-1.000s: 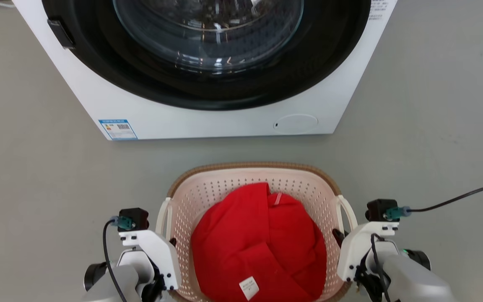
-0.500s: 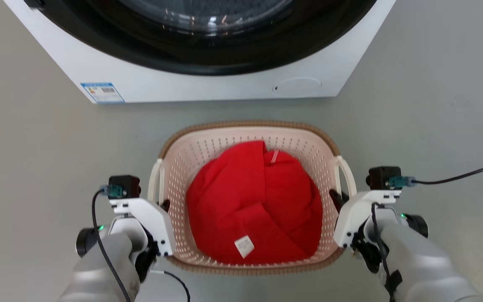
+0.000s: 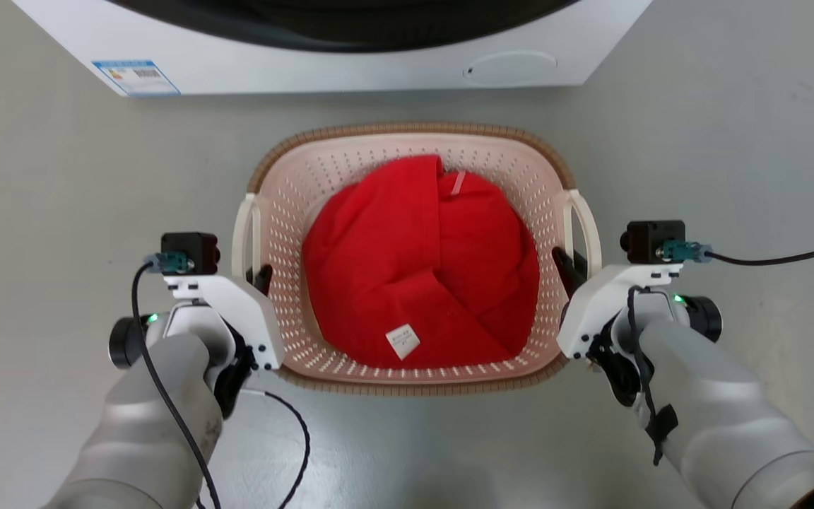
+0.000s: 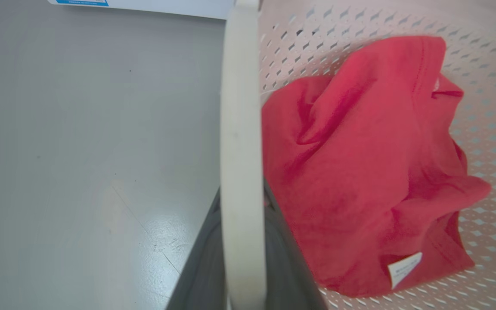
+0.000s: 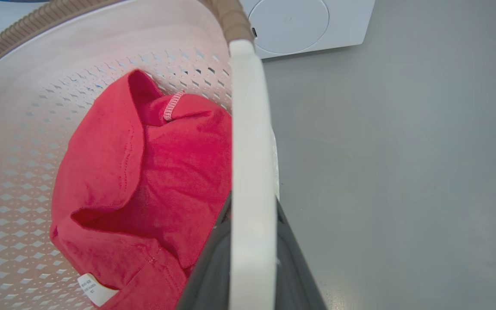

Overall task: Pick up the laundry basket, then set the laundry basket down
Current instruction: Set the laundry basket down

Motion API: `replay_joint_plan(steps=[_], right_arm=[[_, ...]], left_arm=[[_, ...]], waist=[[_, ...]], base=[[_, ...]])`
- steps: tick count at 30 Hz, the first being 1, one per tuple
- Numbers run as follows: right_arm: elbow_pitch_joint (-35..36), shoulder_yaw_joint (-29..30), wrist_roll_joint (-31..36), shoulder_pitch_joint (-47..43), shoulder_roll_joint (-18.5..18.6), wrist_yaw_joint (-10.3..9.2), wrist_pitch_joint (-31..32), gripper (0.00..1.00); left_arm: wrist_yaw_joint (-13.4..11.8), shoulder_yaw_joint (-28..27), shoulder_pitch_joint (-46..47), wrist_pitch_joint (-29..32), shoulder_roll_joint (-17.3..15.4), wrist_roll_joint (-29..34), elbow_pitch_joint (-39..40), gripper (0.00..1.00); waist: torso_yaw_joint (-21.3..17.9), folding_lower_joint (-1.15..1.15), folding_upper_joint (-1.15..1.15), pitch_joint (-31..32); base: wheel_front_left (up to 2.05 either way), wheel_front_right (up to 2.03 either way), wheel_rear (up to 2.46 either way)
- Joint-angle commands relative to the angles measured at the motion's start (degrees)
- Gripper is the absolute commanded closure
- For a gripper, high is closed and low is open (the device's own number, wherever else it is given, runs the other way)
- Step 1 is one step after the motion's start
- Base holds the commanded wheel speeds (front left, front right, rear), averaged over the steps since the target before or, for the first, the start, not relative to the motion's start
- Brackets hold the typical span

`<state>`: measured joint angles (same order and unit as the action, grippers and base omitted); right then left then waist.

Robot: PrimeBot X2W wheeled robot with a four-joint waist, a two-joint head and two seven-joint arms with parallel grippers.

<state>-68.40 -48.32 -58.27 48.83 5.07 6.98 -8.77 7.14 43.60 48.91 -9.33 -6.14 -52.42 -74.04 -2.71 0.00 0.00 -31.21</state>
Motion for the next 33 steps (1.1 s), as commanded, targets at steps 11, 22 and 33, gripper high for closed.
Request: replay_joint_plan(steps=[11,22,33], right_arm=[[1.63,-2.62,-1.6,4.55,0.88,0.51,-3.0,1.0],[1.74,-4.16,-2.8,9.75,1.18,0.51,-4.67,1.0],[2.64,-4.96,-5.08,10.55,0.55,0.51,-5.77,1.0]], left_arm=[[-0.9,-0.86,6.55,-2.75,-3.81,0.98,0.16,1.0],[-2.08,-0.58,11.83,-4.56,-3.88,1.93,0.16,1.0],[-2.97,-0.62,14.08,-5.53,-4.52,3.05,0.51,1.0]], waist=[[0.57,0.0,0.0,-8.14],[1.22,0.0,0.0,-14.02],[1.53,0.0,0.0,-16.39]], base=[[0.0,0.0,0.0],[0.0,0.0,0.0],[0.0,0.0,0.0]])
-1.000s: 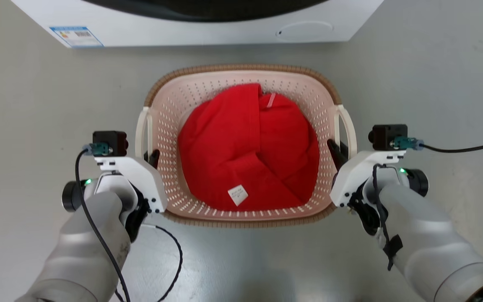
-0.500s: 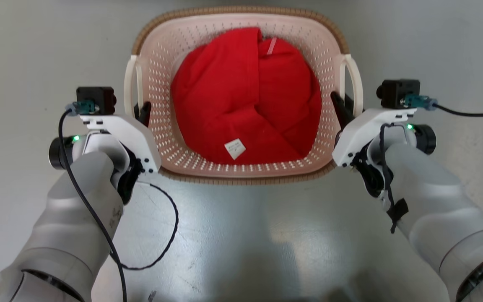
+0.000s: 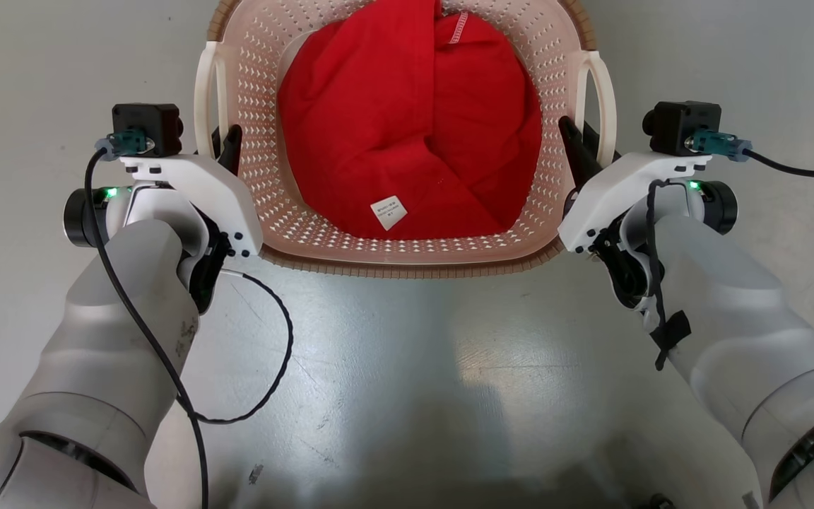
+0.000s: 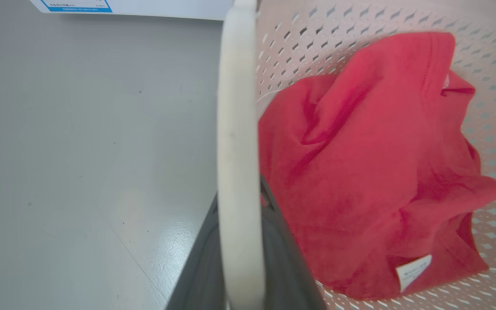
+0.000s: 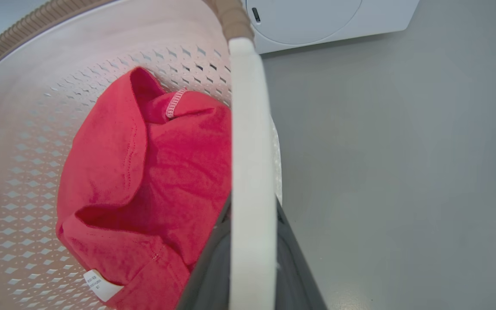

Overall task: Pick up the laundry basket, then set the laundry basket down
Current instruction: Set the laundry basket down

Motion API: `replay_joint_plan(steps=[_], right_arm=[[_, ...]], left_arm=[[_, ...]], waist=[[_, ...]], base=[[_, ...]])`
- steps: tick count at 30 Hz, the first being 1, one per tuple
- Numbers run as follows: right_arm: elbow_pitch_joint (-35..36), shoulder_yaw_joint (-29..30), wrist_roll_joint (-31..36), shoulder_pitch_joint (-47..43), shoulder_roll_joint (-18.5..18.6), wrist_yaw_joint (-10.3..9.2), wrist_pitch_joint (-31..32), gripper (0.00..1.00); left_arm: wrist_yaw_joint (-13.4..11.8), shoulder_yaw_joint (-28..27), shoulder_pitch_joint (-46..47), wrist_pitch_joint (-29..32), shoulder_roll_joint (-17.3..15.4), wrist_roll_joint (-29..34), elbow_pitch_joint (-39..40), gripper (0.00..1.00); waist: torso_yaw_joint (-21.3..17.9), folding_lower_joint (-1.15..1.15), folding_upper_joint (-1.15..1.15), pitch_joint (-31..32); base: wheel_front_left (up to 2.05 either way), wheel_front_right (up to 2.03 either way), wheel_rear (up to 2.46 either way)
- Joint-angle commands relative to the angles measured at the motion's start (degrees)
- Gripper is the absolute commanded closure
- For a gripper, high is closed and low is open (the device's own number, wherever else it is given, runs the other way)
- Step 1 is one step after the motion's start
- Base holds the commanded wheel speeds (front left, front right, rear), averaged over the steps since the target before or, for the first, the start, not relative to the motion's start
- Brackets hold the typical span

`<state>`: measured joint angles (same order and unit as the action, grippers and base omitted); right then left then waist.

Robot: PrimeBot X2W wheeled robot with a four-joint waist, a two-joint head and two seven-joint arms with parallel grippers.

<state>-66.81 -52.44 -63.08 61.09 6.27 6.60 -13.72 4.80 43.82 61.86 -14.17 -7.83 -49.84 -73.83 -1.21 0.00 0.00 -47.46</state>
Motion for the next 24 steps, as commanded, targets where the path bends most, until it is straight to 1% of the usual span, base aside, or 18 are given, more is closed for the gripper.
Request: replay_joint_plan(steps=[1,14,24], right_arm=[[1.02,-0.99,-0.43,-1.63,-0.7,0.89,-0.87,1.0],[1.4,-1.9,-1.64,-0.02,-0.73,0.89,-1.25,1.0],[1.93,-0.95,-0.67,0.93,-0.74,0.89,-1.27,1.0]], left_arm=[[-0.68,-0.81,1.26,-0.72,-2.87,0.61,0.34,1.0],[-2.37,-2.09,2.53,-0.82,-4.43,3.36,4.22,1.0],[-3.22,-3.92,2.55,-0.83,-4.99,5.29,6.15,1.0]], waist=[[0.04,0.0,0.0,-0.33],[0.13,0.0,0.0,-3.85],[0.3,0.0,0.0,-5.51]], base=[[0.0,0.0,0.0],[0.0,0.0,0.0],[0.0,0.0,0.0]])
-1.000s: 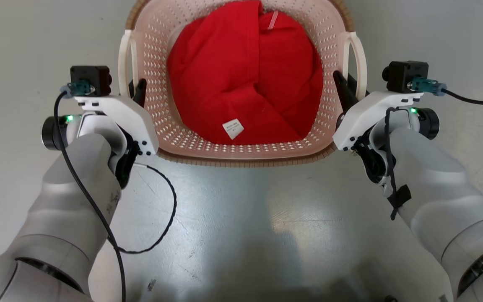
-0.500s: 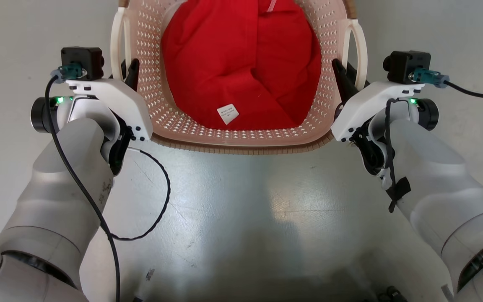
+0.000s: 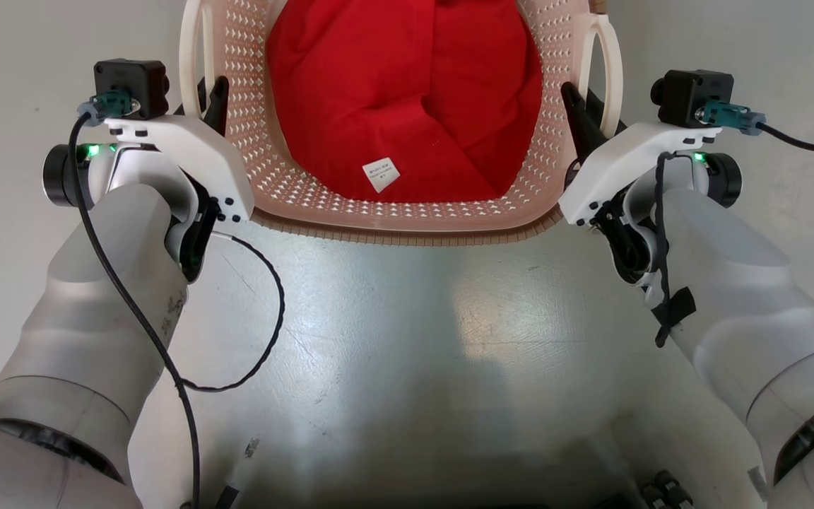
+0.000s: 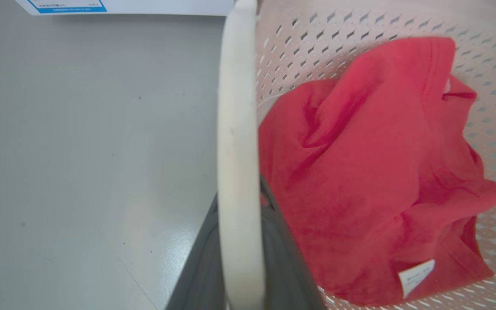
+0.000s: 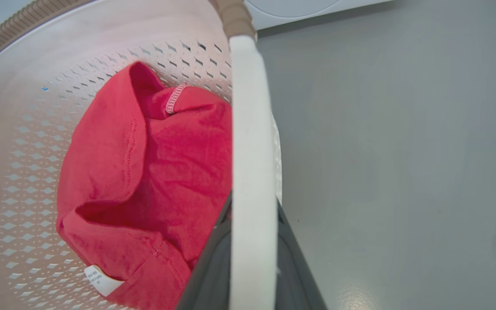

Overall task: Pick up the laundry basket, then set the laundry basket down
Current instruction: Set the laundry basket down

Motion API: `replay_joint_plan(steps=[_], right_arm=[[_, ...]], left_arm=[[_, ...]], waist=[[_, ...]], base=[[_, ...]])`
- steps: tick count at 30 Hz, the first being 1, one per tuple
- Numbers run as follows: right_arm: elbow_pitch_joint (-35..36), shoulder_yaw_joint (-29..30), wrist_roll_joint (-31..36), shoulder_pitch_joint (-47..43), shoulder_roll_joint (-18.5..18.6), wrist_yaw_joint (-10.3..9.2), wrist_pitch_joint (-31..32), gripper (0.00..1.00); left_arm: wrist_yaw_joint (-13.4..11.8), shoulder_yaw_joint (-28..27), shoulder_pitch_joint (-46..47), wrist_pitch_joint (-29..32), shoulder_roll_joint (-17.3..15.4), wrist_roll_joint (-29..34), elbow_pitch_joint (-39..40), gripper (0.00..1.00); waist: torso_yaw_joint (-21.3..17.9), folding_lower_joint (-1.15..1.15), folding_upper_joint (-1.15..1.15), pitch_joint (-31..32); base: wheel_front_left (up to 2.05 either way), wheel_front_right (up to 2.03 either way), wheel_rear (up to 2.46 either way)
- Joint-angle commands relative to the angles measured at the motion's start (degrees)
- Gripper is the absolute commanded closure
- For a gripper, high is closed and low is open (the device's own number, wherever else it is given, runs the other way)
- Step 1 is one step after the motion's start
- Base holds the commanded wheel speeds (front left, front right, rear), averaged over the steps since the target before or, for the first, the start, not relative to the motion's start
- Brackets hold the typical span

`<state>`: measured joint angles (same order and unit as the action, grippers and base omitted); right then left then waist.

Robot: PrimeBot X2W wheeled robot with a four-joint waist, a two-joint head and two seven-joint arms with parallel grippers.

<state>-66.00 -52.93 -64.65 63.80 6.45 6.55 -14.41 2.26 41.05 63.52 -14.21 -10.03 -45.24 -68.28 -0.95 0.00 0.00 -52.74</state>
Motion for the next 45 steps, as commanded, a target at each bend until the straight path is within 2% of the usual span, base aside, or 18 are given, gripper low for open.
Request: replay_joint_plan(steps=[1,14,15,16,18,19,20,21,34,45], right_arm=[[1.15,-0.32,1.04,-1.68,-0.92,0.94,-0.58,1.0],[1.4,1.66,3.16,-1.39,-1.23,0.94,-0.59,1.0],[1.33,1.78,3.25,-1.4,-1.27,0.94,-0.59,0.94],[1.33,1.78,3.25,-1.4,-1.27,0.94,-0.59,0.94],[1.18,1.99,3.39,-1.41,-1.38,0.94,-0.59,0.61],[0.84,2.14,3.44,-1.52,-1.51,0.94,-0.59,0.0],[0.84,2.14,3.44,-1.52,-1.51,0.94,-0.59,0.0],[0.56,2.22,3.5,-1.53,-1.66,0.94,-0.59,0.0],[-0.59,3.62,4.73,-1.69,-2.19,0.94,-0.59,0.0],[-2.83,4.94,4.67,-3.37,-2.47,0.94,-0.59,0.0]], left_arm=[[-0.72,-1.35,0.91,-0.78,-2.82,0.87,0.75,1.0],[-0.37,-3.49,0.66,-0.78,-2.67,2.65,0.93,1.0],[-0.31,-3.59,0.69,-0.78,-2.63,2.75,0.8,1.0],[-0.31,-3.59,0.69,-0.78,-2.63,2.75,0.8,1.0],[-0.1,-3.74,0.68,-0.78,-2.46,2.82,0.24,1.0],[0.15,-3.83,0.77,-0.78,-2.24,2.83,-0.41,0.26],[0.15,-3.83,0.77,-0.78,-2.24,2.83,-0.41,0.26],[0.5,-3.87,0.87,-0.78,-2.0,2.79,-1.0,0.0],[1.38,-4.69,0.65,-0.79,-1.23,3.07,-2.23,0.0],[2.26,-5.47,-1.59,-0.79,-0.74,1.95,-3.98,0.0]], waist=[[0.07,0.0,0.0,-0.39],[-0.05,0.0,0.0,-1.07],[-0.08,0.0,0.0,-1.1],[-0.08,0.0,0.0,-1.1],[-0.15,0.0,0.0,-1.13],[-0.18,0.0,0.0,-1.16],[-0.18,0.0,0.0,-1.16],[-0.2,0.0,0.0,-1.19],[-0.36,0.0,0.0,-0.33],[-0.87,0.0,0.0,3.29]], base=[[0.0,0.0,0.0],[0.0,0.0,0.0],[0.0,0.0,0.0],[0.0,0.0,0.0],[0.0,0.0,0.0],[0.0,0.0,0.0],[0.0,0.0,0.0],[0.0,0.0,0.0],[0.0,0.0,0.0],[0.0,0.0,0.0]])
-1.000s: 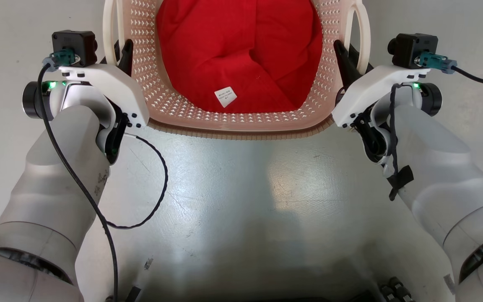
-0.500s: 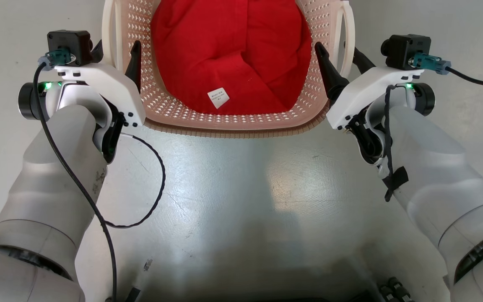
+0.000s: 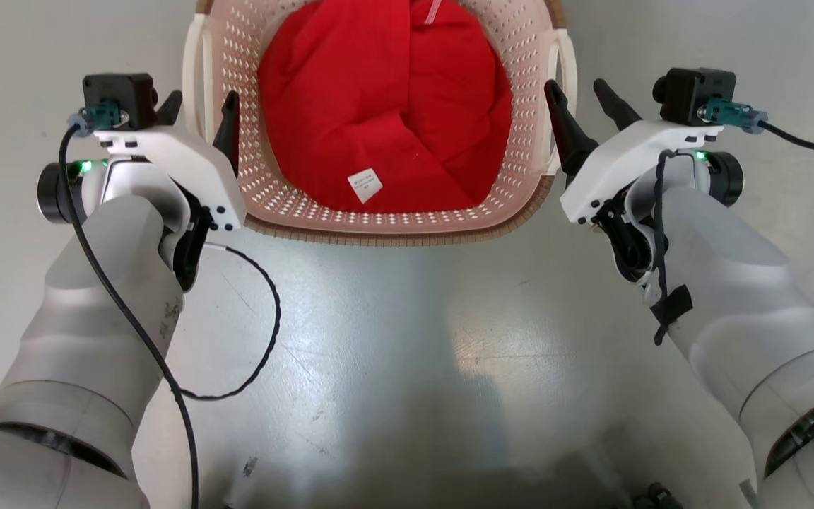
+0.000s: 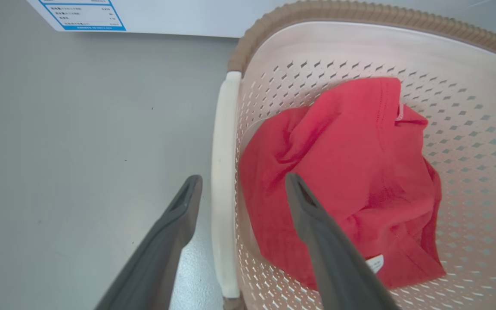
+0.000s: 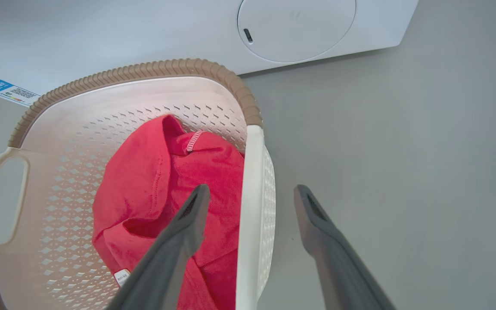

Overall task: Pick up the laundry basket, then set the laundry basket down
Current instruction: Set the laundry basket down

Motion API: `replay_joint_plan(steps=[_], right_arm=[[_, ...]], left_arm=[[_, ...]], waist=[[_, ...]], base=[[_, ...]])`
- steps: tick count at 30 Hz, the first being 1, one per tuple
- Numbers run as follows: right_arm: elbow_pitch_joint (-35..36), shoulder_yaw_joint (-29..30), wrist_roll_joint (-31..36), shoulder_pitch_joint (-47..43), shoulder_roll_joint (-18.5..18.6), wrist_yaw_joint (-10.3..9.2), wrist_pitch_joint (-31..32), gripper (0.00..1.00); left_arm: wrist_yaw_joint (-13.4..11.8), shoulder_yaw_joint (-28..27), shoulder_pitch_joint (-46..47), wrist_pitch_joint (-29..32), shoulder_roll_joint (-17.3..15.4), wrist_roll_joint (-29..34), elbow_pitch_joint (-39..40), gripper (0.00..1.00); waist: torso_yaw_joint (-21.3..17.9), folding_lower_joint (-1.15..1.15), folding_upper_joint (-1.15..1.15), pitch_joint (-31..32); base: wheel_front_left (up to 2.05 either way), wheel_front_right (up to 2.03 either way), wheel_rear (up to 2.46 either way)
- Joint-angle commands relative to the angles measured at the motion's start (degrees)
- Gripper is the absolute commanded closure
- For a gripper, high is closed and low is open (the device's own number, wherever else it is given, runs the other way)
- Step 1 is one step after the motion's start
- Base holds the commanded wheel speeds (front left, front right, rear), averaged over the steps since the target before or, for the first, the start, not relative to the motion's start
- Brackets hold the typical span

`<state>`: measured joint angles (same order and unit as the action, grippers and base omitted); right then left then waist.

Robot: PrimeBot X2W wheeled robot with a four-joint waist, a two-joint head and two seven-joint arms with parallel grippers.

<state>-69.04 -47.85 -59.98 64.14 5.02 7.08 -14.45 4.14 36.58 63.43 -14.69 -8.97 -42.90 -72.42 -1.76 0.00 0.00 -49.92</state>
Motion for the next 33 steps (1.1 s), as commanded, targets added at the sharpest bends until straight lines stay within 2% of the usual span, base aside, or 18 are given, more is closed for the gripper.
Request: replay_joint_plan(steps=[1,16,28,33], right_arm=[[-0.06,-0.15,-0.04,-3.83,-1.08,0.41,-0.54,0.0],[-0.32,0.86,1.47,-7.33,-1.13,0.41,-0.54,0.0],[2.93,3.41,4.89,-12.79,0.53,0.41,-0.55,0.0],[5.04,4.95,6.87,-15.66,1.25,0.41,-0.55,0.0]], left_arm=[[0.4,-1.02,-1.82,-0.3,-1.77,-0.43,0.06,0.0],[0.36,-2.54,-6.79,-0.3,-2.26,0.58,2.89,0.0],[-0.6,-6.53,-14.53,-0.3,-2.95,3.33,10.21,0.0],[-1.01,-9.2,-18.88,-0.3,-3.55,6.07,15.88,0.0]], waist=[[-0.09,0.0,0.0,0.93],[-1.04,0.0,0.0,8.77],[-1.03,0.0,0.0,17.18],[-0.99,0.0,0.0,20.94]], base=[[0.0,0.0,0.0],[0.0,0.0,0.0],[0.0,0.0,0.0],[0.0,0.0,0.0]])
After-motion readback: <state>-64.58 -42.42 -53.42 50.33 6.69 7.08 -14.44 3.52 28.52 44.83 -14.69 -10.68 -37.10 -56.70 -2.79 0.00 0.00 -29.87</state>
